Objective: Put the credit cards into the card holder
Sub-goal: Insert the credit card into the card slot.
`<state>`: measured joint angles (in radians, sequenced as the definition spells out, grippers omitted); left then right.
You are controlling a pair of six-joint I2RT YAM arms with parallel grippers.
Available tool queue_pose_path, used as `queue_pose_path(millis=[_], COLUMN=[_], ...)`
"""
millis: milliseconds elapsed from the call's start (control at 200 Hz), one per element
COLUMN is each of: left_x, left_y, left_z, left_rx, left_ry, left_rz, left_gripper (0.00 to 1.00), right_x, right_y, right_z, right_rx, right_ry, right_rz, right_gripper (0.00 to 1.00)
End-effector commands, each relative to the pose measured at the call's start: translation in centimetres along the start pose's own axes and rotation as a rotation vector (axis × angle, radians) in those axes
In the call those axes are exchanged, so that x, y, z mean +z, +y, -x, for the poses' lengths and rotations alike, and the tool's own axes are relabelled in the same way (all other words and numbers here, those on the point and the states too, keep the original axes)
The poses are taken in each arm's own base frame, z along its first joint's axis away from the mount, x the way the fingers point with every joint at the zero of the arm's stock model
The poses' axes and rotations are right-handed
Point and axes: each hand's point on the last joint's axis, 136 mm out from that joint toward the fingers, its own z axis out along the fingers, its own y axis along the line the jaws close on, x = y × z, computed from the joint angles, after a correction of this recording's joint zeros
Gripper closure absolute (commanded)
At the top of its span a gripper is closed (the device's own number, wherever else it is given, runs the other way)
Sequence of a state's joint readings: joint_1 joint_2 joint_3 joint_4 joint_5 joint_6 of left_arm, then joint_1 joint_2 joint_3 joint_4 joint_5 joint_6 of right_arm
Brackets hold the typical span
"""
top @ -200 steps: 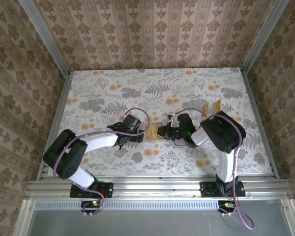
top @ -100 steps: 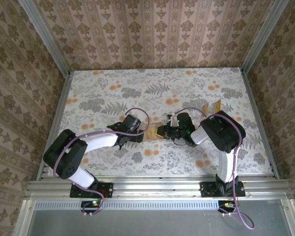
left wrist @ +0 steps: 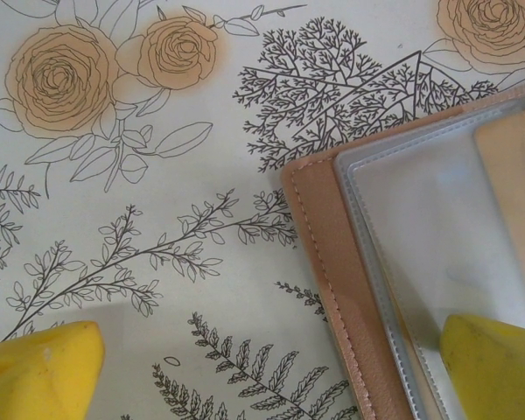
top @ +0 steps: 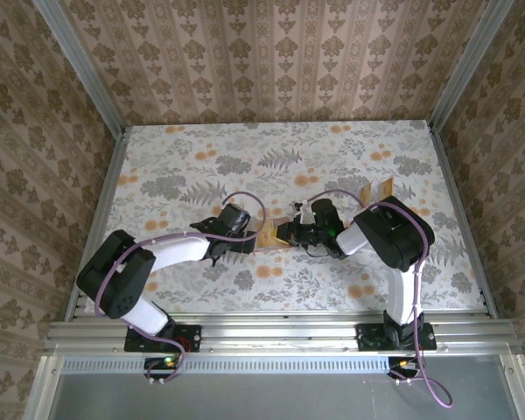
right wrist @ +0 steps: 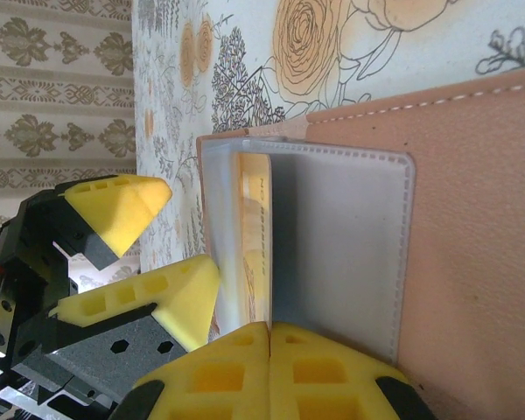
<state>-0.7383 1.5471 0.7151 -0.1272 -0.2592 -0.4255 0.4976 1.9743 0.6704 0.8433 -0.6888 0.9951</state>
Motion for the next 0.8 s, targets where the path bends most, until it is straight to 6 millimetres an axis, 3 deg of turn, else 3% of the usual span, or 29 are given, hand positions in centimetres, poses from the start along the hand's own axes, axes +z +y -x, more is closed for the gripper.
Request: queue_pose_path(millis=[0,250,470,795], left_x=[0.2,-0.1,-0.8,-2.3], left_y=[0.9,1.1,1.9,3.7], left_z=[-2.2,-2.0,-1.4,-1.2], left_rx=[0.019,-0.012,-0.076,-0.134], left_ry=[0.069,0.058,0.034,0.013], left_rz=[0.031,0.021,-0.002,0.005], left_gripper=[0.0,0.0,0.0,0.0], right_x=[0.5,-0.7,-1.5,-2.8], right_y=[-2.9,-1.5,0.1,2.8], right_z=[-1.9,-0.9,0.2,2.2], right_rx=[0.048,-0.004,-0.058,-0.147], right_ry=[0.056,0.053,0.06,0.045], right_rz=[-0.099,-0.146,-0.208,-0.277], right_gripper=[1.0,0.59,0.38,0.38])
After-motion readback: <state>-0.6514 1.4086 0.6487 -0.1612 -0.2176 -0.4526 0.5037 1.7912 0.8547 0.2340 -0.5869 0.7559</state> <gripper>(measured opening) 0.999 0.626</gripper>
